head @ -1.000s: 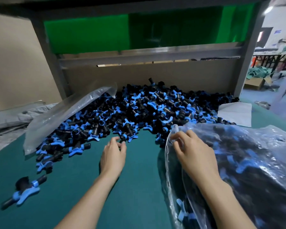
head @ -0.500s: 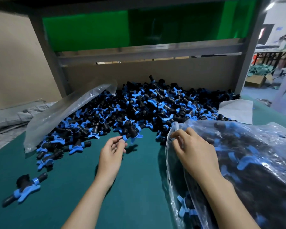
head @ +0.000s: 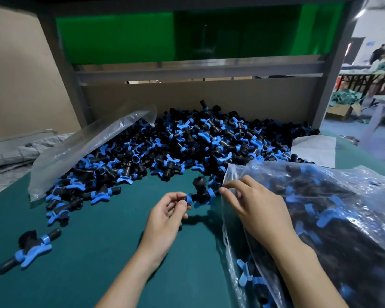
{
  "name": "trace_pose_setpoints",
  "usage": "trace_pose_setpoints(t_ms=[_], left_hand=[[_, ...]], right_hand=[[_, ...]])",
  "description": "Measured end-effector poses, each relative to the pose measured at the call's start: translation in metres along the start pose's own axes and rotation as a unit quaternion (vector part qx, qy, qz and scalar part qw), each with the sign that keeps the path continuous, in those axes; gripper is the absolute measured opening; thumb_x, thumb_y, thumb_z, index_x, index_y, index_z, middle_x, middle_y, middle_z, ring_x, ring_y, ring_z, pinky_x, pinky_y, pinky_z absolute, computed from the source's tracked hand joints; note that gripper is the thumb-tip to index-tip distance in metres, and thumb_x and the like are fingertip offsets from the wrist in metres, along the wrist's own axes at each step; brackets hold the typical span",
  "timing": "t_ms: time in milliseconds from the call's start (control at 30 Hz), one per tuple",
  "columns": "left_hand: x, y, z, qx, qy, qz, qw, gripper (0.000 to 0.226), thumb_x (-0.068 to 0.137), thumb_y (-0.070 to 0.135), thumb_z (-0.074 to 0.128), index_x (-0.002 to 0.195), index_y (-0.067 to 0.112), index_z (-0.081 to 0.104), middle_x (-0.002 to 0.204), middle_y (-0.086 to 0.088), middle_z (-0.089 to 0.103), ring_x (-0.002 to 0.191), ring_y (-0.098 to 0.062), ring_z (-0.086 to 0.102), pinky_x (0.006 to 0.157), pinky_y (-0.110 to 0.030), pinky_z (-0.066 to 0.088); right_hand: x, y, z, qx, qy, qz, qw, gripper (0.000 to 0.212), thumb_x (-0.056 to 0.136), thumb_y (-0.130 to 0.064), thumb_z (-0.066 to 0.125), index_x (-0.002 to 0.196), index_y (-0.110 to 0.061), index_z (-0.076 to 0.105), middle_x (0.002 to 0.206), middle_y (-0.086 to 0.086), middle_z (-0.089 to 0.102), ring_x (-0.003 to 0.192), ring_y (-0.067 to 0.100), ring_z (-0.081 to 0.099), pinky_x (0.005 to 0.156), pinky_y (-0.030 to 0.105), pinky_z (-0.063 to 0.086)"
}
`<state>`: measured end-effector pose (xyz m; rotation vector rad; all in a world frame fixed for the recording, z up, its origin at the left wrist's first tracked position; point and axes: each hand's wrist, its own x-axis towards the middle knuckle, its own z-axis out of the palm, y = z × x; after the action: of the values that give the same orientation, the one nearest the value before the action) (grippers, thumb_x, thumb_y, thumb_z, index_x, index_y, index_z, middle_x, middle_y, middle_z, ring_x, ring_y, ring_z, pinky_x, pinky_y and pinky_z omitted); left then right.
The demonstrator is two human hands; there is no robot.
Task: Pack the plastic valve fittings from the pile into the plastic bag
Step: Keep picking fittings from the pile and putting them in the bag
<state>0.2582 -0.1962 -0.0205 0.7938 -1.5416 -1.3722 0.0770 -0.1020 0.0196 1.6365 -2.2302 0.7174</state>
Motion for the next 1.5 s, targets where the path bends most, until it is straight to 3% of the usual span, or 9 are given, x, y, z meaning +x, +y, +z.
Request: trace_pose_setpoints(t_ms=[367, 700, 1000, 1233, 1367, 1500], left_hand=[[0.000, -0.001, -0.001, -0.027, -0.028, 0.009, 0.999, 0.013, 0.094, 0.009, 0.061, 0.104, 0.016, 0.066, 0.085, 0.006, 0.069, 0.072, -0.008, 0.059, 0.067, -0.016, 0.048], [0.002, -0.007, -0.003, -0.028, -0.031, 0.006, 0.999, 0.014, 0.095, 0.012, 0.061, 0.102, 0.023, 0.068, 0.086, 0.006, 0.069, 0.072, -0.009, 0.059, 0.066, -0.018, 0.049], [0.004, -0.011, 0.002, 0.035, -0.042, -0.004, 0.999, 0.022, 0.103, 0.016, 0.048, 0.109, 0.026, 0.066, 0.089, 0.006, 0.071, 0.071, -0.006, 0.059, 0.060, -0.017, 0.045], [0.005, -0.012, 0.001, 0.018, -0.036, -0.024, 0.999, 0.039, 0.102, -0.002, 0.040, 0.111, 0.027, 0.066, 0.085, 0.008, 0.071, 0.070, -0.009, 0.059, 0.062, -0.019, 0.047], [0.006, -0.014, 0.001, 0.020, -0.036, -0.034, 0.999, 0.038, 0.102, -0.002, 0.040, 0.116, 0.023, 0.065, 0.083, 0.009, 0.071, 0.070, -0.010, 0.060, 0.061, -0.018, 0.047], [0.005, -0.010, -0.001, 0.005, -0.040, -0.015, 0.999, 0.032, 0.102, 0.002, 0.043, 0.109, 0.022, 0.067, 0.083, 0.007, 0.070, 0.066, -0.009, 0.058, 0.057, -0.018, 0.045]], right_hand=[[0.000, 0.003, 0.005, 0.019, -0.036, -0.014, 0.999, 0.035, 0.091, -0.067, 0.039, 0.105, -0.041, 0.058, 0.087, -0.016, 0.044, 0.078, 0.004, 0.052, 0.055, 0.030, 0.045], [0.000, 0.003, 0.004, 0.033, -0.028, -0.014, 0.999, 0.036, 0.090, -0.068, 0.039, 0.104, -0.041, 0.058, 0.088, -0.015, 0.046, 0.079, 0.006, 0.056, 0.058, 0.032, 0.049], [0.002, -0.016, -0.002, 0.144, 0.064, -0.063, 0.985, 0.038, 0.084, -0.067, 0.047, 0.095, -0.036, 0.066, 0.084, -0.018, 0.054, 0.071, -0.001, 0.045, 0.050, 0.019, 0.041], [0.001, -0.031, -0.008, 0.235, 0.048, -0.114, 0.964, 0.035, 0.077, -0.057, 0.066, 0.096, -0.029, 0.075, 0.085, -0.013, 0.062, 0.062, 0.003, 0.045, 0.055, 0.036, 0.050], [0.000, -0.035, -0.009, 0.233, 0.049, -0.117, 0.964, 0.034, 0.078, -0.056, 0.065, 0.097, -0.030, 0.076, 0.085, -0.013, 0.062, 0.062, 0.003, 0.045, 0.056, 0.037, 0.050], [0.001, -0.032, -0.007, 0.234, 0.059, -0.098, 0.965, 0.032, 0.082, -0.055, 0.062, 0.097, -0.030, 0.075, 0.087, -0.014, 0.062, 0.063, 0.003, 0.048, 0.058, 0.032, 0.049]])
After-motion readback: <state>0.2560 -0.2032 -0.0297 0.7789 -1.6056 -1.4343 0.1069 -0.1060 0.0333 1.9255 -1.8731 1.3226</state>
